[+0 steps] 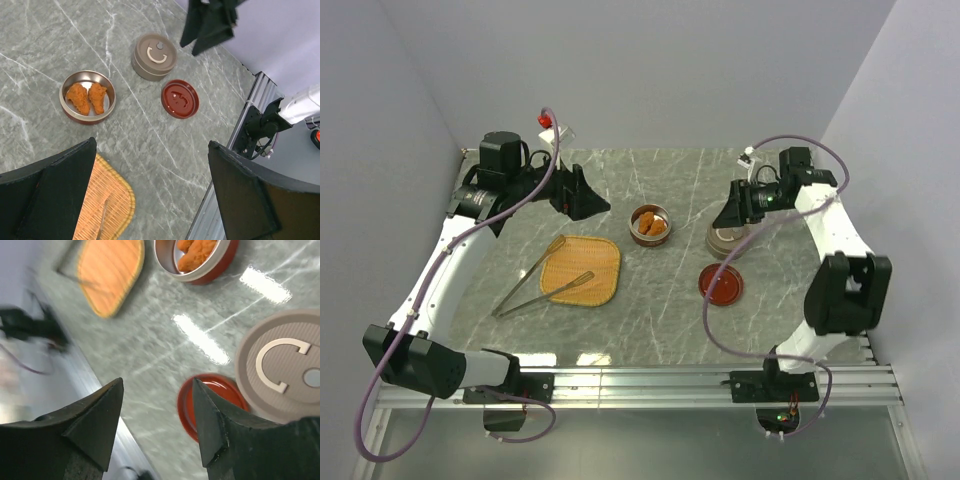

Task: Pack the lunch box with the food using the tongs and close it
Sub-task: Pick up the lid of the lunch box with the right arm

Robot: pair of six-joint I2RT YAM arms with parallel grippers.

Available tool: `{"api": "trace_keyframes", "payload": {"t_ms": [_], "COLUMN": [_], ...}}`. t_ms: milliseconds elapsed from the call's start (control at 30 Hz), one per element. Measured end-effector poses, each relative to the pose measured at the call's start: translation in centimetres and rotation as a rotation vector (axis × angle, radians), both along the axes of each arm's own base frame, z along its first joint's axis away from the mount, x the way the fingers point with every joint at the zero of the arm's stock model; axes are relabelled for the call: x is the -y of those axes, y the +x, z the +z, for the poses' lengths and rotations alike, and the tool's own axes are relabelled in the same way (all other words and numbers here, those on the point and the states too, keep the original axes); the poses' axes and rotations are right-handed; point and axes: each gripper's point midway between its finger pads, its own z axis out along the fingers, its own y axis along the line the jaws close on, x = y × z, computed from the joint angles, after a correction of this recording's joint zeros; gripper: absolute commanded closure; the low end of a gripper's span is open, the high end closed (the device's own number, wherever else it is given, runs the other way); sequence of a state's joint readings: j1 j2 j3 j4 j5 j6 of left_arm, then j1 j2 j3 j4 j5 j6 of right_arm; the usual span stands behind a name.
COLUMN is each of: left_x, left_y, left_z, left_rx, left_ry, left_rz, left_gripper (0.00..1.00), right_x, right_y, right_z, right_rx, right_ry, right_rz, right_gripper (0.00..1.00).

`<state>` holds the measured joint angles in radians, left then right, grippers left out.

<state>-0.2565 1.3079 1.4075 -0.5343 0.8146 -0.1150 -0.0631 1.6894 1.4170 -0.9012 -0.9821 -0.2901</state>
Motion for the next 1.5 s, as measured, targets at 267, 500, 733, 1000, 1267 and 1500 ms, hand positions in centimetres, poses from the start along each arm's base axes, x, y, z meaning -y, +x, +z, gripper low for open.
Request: {"api": "trace_keyframes", "payload": {"t_ms": [267, 500, 733, 1000, 1267, 1500], "left_x": [0.0, 0.1, 0.1, -0.1, -0.1, -0.2], "left_y": [0.0, -1.0, -1.3, -1.5, -1.6, -1.8], "left_z": [0.0, -0.5, -0.5, -0.6, -0.5, -0.8], "left_rx": [0.027, 0.024, 0.023, 0.041, 0.051, 0.049], "left_ry": [0.005, 0.017, 0.018, 0.032, 0.034, 0.038], "left_rz": [-0.008, -0.062, -0.071, -0.079, -0.081, -0.083], "left_gripper": [0.01, 0.01, 0.01, 0.01, 0.01, 0.01], "right_x": [-0.4, -0.1, 0.9, 0.6, 0.3, -0.3], "right_y": [-8.0, -13.7, -12.8, -12.1, -12.9, -12.7], "right_z": [-2.7, -8.8, -11.9, -13.9, -16.2, -16.3], "right_rx": [0.197, 0.201, 0.212, 0.210, 0.202, 0.234], "right_ry": [-0.363, -0.621, -0.739, -0.796, -0.828, -0.845], "right_rz": [0.219, 0.445, 0.454, 0.479, 0.510, 0.511], "right_gripper": [0.34, 0.29, 0.33, 0.45, 0.57, 0.72]}}
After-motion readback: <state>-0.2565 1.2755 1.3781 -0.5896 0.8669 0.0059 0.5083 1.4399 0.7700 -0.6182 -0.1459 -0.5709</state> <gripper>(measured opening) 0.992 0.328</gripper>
